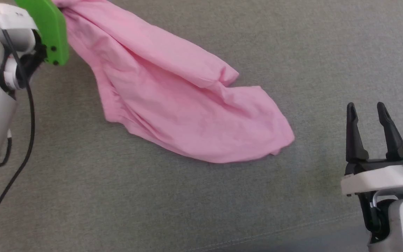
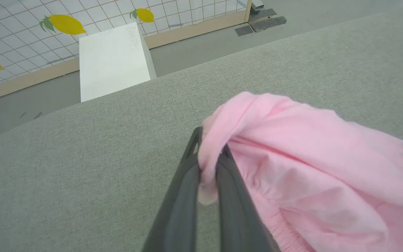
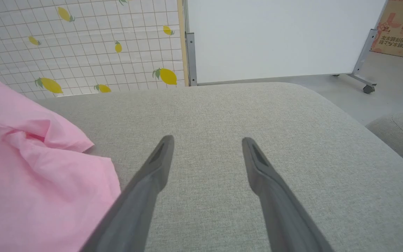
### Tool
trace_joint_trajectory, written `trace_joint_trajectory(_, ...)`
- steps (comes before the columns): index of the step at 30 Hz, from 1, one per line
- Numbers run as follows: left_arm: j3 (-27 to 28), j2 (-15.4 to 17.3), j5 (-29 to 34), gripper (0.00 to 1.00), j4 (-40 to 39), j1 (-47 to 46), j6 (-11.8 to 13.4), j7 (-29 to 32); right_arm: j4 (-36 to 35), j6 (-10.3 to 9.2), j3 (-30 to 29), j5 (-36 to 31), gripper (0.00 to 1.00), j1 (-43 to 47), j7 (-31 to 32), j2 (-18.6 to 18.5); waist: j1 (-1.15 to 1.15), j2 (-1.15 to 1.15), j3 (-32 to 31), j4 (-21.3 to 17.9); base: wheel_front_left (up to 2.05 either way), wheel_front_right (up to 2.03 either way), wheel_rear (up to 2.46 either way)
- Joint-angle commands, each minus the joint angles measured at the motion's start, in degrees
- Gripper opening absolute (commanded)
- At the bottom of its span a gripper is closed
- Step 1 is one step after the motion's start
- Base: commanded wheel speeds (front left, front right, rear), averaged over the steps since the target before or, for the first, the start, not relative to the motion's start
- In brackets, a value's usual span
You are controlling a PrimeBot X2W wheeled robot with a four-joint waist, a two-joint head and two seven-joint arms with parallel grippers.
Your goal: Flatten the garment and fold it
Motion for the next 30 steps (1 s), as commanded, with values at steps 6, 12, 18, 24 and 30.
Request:
trace_joint_trajectory(6, -0.29, -1.39, 2.43, 1.0, 6.0, -2.55, -0.02, -4.94, 1.06, -0.09, 1.07, 1.13, 1.0, -1.63, -1.33, 0.12, 0.0, 0.0, 2.31, -2.04, 0.0, 0.0, 0.0)
trace_joint_trajectory(12, 0.07, -2.59, 3.28, 1.0, 8.52, -1.84, -0.87, -12.85, 1.63, -0.09, 0.81, 0.62, 1.0, -1.61, -1.23, 0.12, 0.0, 0.0, 0.15, -0.18, 0.0, 0.0, 0.0)
trace_joint_trajectory(18, 1.86, -3.68, 3.87, 1.0, 6.3, 0.52, -1.32, -25.65, 1.34, -0.09, -0.17, -1.01, 1.0, -0.84, 0.1, 0.12, 0.0, 0.0, -4.06, 3.18, 0.0, 0.0, 0.0)
trace_joint_trajectory(24, 4.22, -3.58, 4.58, 1.0, 0.75, 7.61, 1.29, -39.12, -0.03, -0.09, -0.99, -2.55, 1.0, 1.36, 2.59, 0.13, 0.0, 0.0, -8.88, 7.12, 0.0, 0.0, 0.0)
trace_joint_trajectory(30, 5.01, -2.82, 4.61, 1.0, -7.82, 19.82, 5.86, -43.89, -1.82, -0.09, -1.44, -3.23, 1.0, 4.3, 5.14, -0.12, 0.0, 0.0, -12.23, 10.77, 0.0, 0.0, 0.0)
